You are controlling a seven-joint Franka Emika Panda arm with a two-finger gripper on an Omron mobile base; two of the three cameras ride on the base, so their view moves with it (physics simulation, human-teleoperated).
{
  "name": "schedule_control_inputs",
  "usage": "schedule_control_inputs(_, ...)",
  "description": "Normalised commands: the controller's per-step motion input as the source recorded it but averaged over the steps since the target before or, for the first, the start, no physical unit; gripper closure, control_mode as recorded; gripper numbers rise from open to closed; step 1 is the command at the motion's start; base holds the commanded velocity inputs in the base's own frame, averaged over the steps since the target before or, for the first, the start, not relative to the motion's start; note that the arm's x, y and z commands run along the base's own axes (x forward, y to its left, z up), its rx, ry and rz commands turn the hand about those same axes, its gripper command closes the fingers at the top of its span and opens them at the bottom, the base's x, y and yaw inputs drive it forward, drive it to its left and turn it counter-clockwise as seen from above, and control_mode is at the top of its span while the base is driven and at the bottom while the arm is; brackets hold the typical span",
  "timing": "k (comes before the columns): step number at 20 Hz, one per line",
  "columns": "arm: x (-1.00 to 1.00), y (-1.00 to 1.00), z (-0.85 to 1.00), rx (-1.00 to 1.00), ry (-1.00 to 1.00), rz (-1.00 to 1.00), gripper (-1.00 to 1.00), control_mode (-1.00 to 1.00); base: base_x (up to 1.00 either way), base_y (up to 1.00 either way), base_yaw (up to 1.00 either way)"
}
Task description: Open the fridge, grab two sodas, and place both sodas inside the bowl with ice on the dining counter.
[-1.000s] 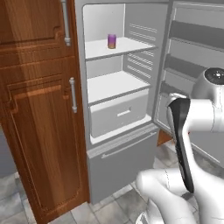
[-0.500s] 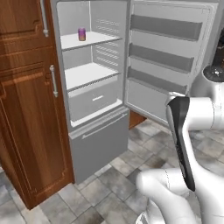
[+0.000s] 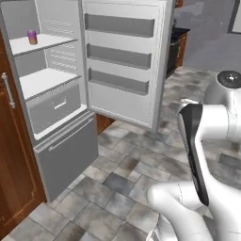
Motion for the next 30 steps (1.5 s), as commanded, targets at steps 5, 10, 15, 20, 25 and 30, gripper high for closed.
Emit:
schedule_control_inputs(5, 0.0, 0.0, 0.0, 0.0, 0.0, 0.0, 1.0, 1.0, -0.6, -0.48, -0.33)
schedule_control_inputs(10, 0.0, 0.0, 0.0, 0.0, 0.0, 0.0, 1.0, 1.0, -0.45, -0.8, -0.24)
schedule_control_inputs(15, 0.0, 0.0, 0.0, 0.0, 0.0, 0.0, 1.0, 1.0, -0.16, -1.0, -0.12)
schedule_control_inputs(20, 0.0, 0.0, 0.0, 0.0, 0.0, 0.0, 1.0, 1.0, -0.03, -1.0, -0.02)
schedule_control_inputs(25, 0.0, 0.0, 0.0, 0.0, 0.0, 0.0, 1.0, 1.0, 0.0, -1.0, 0.0)
schedule_control_inputs(30, 0.0, 0.0, 0.0, 0.0, 0.0, 0.0, 1.0, 1.0, 0.0, -1.0, 0.02)
